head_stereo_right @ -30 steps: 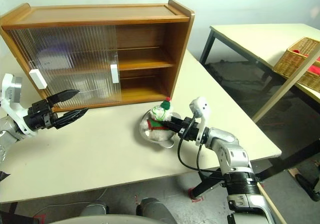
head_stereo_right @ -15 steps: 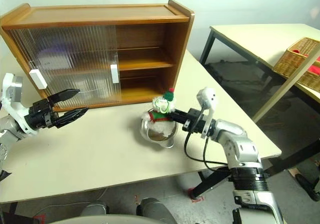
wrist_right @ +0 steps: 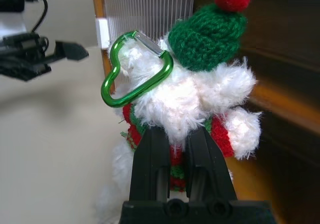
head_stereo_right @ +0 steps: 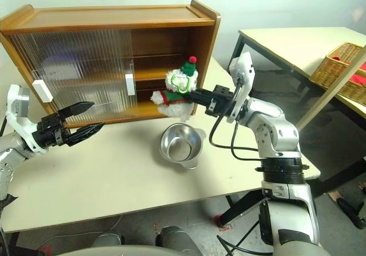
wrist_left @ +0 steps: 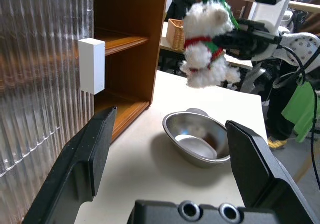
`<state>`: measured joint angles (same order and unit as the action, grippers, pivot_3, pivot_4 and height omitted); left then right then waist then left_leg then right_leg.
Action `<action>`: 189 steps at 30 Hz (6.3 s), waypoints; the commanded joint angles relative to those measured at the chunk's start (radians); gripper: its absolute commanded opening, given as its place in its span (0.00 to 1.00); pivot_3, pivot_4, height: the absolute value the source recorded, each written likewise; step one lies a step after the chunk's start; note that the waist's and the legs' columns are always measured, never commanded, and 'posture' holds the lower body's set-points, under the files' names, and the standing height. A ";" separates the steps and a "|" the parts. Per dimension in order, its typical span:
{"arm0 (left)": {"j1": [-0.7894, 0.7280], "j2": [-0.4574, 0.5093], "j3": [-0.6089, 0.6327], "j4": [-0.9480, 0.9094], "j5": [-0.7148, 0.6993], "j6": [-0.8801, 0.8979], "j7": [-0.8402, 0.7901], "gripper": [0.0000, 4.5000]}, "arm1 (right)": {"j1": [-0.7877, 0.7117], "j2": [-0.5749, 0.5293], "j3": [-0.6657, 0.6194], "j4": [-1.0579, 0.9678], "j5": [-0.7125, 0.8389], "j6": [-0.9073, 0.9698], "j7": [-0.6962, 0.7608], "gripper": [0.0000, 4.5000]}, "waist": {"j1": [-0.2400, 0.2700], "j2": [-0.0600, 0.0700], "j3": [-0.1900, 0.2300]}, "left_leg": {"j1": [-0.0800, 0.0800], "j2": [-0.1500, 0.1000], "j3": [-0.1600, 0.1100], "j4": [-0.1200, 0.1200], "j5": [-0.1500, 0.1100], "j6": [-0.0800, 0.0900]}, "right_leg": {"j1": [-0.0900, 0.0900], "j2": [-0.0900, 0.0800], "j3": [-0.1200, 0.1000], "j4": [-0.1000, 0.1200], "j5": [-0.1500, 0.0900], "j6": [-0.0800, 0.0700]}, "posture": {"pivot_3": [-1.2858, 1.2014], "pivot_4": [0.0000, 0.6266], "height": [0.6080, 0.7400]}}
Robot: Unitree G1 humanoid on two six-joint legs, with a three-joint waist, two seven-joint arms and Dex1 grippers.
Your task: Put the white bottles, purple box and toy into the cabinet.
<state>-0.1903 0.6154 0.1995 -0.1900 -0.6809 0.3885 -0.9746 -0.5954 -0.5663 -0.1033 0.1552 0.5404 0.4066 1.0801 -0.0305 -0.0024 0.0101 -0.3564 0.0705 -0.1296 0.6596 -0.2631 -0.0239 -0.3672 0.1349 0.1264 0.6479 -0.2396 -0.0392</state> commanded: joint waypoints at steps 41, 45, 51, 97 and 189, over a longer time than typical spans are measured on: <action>0.053 -0.017 -0.003 -0.096 -0.014 0.023 0.085 1.00 | -0.624 0.186 0.024 1.052 -0.371 -0.568 -0.168 0.02 | 0.022 0.001 0.000 | -0.006 0.005 -0.002 -0.005 0.000 0.000 | -0.008 -0.004 -0.001 0.001 0.002 -0.004 | 0.53 0.00 1.00; 0.059 -0.017 -0.003 -0.102 -0.017 0.024 0.092 1.00 | -0.641 0.201 0.022 1.096 -0.394 -0.555 -0.233 0.02 | 0.022 0.001 0.000 | -0.008 0.006 -0.002 -0.005 0.000 0.001 | -0.011 -0.004 -0.002 0.001 0.010 -0.004 | 0.53 0.00 1.00; 0.073 -0.016 0.002 -0.110 -0.021 0.020 0.098 1.00 | -0.660 0.228 0.022 1.129 -0.421 -0.557 -0.300 0.02 | 0.022 0.001 0.000 | -0.007 0.006 -0.003 -0.004 0.000 0.001 | -0.012 -0.004 -0.002 0.001 0.007 -0.007 | 0.54 0.00 1.00; 0.088 -0.040 -0.013 -0.124 -0.019 0.016 0.108 1.00 | -0.692 0.285 -0.012 1.164 -0.551 -0.591 -0.495 0.99 | 0.025 0.001 0.000 | -0.010 0.008 -0.003 -0.014 0.000 0.002 | -0.021 -0.007 -0.002 0.001 0.011 -0.004 | 0.54 0.00 1.00; 0.101 -0.008 -0.029 -0.106 0.002 0.023 0.043 1.00 | 0.302 0.104 -0.515 0.304 0.452 0.837 -0.443 0.99 | 0.024 0.001 0.003 | 0.007 -0.014 0.000 -0.001 -0.012 0.010 | 0.007 -0.011 0.004 0.001 -0.015 0.008 | 0.51 0.01 1.00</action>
<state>-0.0884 0.6027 0.1781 -0.3049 -0.6912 0.4186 -0.9240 -0.2996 -0.4680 -0.6193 0.4744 0.9776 1.2292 0.6319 -0.0067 -0.0010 0.0134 -0.3500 0.0565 -0.1299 0.6584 -0.2756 -0.0137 -0.3607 0.1243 0.1308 0.6492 -0.2543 -0.0317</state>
